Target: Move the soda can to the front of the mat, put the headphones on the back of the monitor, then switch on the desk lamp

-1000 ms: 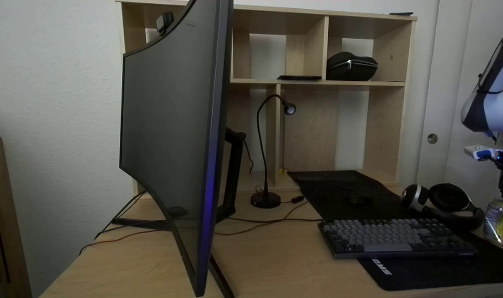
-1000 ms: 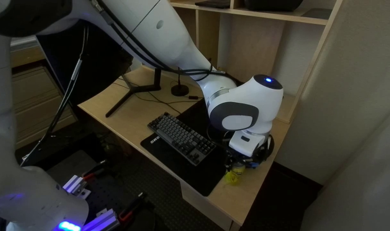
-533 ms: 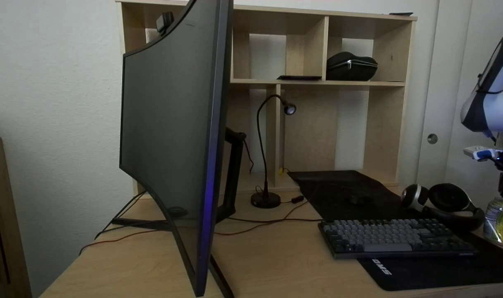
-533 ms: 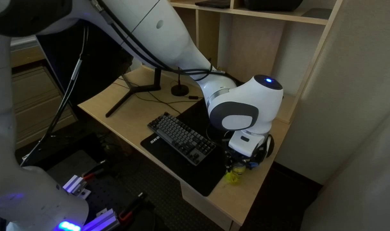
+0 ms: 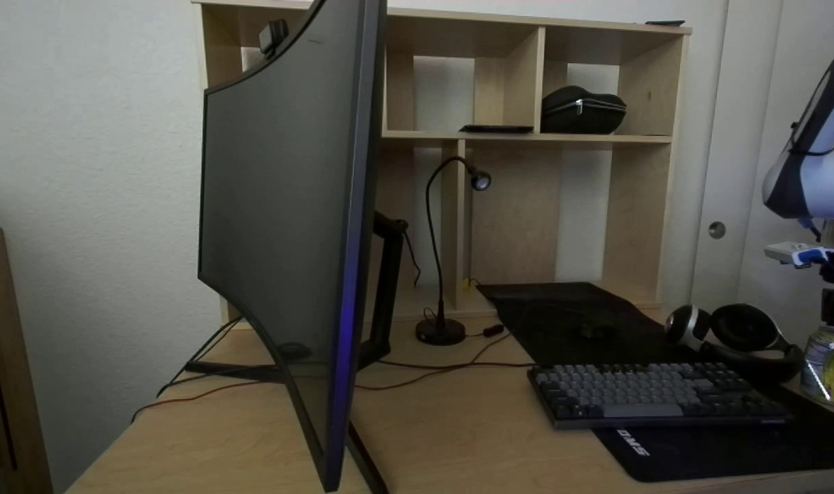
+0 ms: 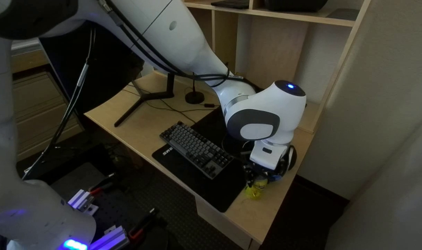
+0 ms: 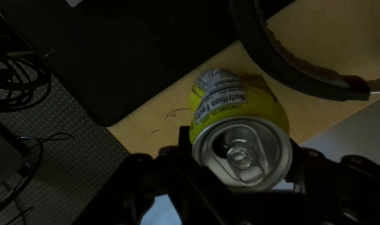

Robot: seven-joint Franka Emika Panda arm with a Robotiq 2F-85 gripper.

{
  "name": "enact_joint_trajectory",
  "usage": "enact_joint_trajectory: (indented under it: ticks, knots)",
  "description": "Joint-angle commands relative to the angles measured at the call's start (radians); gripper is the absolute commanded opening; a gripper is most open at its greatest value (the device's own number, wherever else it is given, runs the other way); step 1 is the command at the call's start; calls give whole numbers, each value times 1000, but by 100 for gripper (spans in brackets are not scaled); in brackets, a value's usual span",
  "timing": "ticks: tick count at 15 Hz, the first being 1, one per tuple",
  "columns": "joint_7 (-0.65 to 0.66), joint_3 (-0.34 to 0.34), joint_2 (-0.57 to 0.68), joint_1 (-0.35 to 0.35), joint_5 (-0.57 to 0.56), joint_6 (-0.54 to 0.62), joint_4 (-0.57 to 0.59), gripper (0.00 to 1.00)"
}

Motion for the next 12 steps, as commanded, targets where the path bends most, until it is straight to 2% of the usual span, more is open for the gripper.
enact_joint_trajectory:
  ticks: [1, 3, 4, 5, 6, 7, 9, 10, 11, 12]
  knots:
    - [-46, 17, 3, -12, 47, 79, 1, 38]
    - [-121, 72, -6, -50, 155, 120, -2, 38]
    - [-145, 78, -3, -52, 183, 129, 1, 38]
    - [-130, 54, 4, -32, 168, 135, 1, 38]
    - [13, -40, -153, 87, 24, 27, -81, 38]
    - [-73, 20, -7, 5, 110, 94, 1, 63]
    - [0, -13, -68, 51, 42, 51, -12, 63]
    - [11, -17, -101, 64, 33, 36, -25, 38]
    - [28, -30, -107, 80, 1, 74, -33, 38]
    - [0, -13, -107, 67, 31, 115, -37, 38]
